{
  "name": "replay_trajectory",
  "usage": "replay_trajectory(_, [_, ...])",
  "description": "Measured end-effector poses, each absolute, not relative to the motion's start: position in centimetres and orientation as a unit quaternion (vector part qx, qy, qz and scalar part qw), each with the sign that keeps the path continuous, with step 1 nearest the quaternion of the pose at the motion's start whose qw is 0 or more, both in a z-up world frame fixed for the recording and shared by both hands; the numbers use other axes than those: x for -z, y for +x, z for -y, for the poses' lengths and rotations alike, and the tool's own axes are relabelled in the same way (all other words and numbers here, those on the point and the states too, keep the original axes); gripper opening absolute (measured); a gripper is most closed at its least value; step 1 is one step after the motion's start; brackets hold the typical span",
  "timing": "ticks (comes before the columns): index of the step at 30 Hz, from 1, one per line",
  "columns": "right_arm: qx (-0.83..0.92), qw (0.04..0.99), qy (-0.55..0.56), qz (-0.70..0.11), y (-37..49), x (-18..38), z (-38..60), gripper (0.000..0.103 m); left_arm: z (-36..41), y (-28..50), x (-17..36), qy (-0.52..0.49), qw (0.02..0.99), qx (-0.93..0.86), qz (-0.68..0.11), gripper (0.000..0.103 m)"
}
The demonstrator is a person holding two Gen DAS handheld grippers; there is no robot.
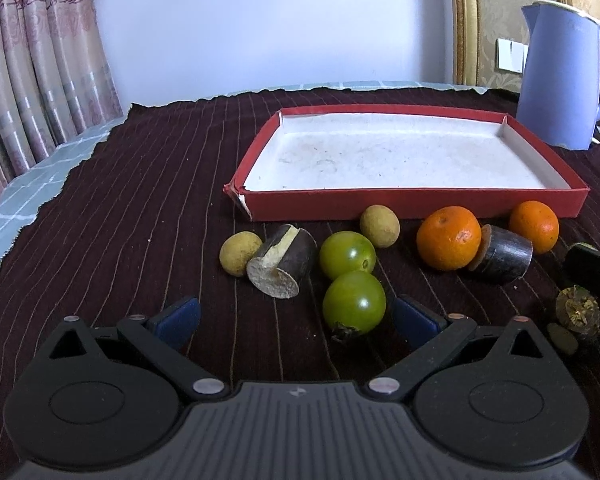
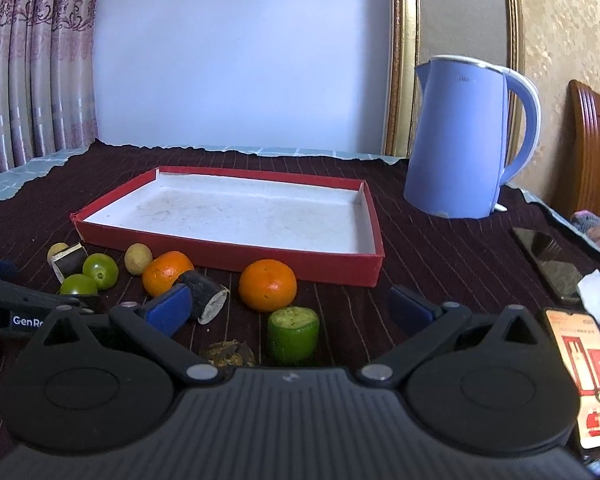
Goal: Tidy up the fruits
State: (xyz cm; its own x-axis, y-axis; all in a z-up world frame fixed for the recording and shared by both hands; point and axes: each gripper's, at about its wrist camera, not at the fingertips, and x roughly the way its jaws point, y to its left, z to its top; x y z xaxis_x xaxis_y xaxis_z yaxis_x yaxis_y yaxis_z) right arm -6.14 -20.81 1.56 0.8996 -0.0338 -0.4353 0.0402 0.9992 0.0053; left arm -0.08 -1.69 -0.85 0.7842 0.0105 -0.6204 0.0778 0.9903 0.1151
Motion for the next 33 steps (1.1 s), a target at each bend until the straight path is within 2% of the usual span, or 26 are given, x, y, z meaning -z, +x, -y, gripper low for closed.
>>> replay_trajectory(33, [0.006,0.972,0.002,-0.237,-6.14,-0.59,21.29,0.102,1.73,0.3,1.32,0.069,0.937,0.02,-0.341,0.103])
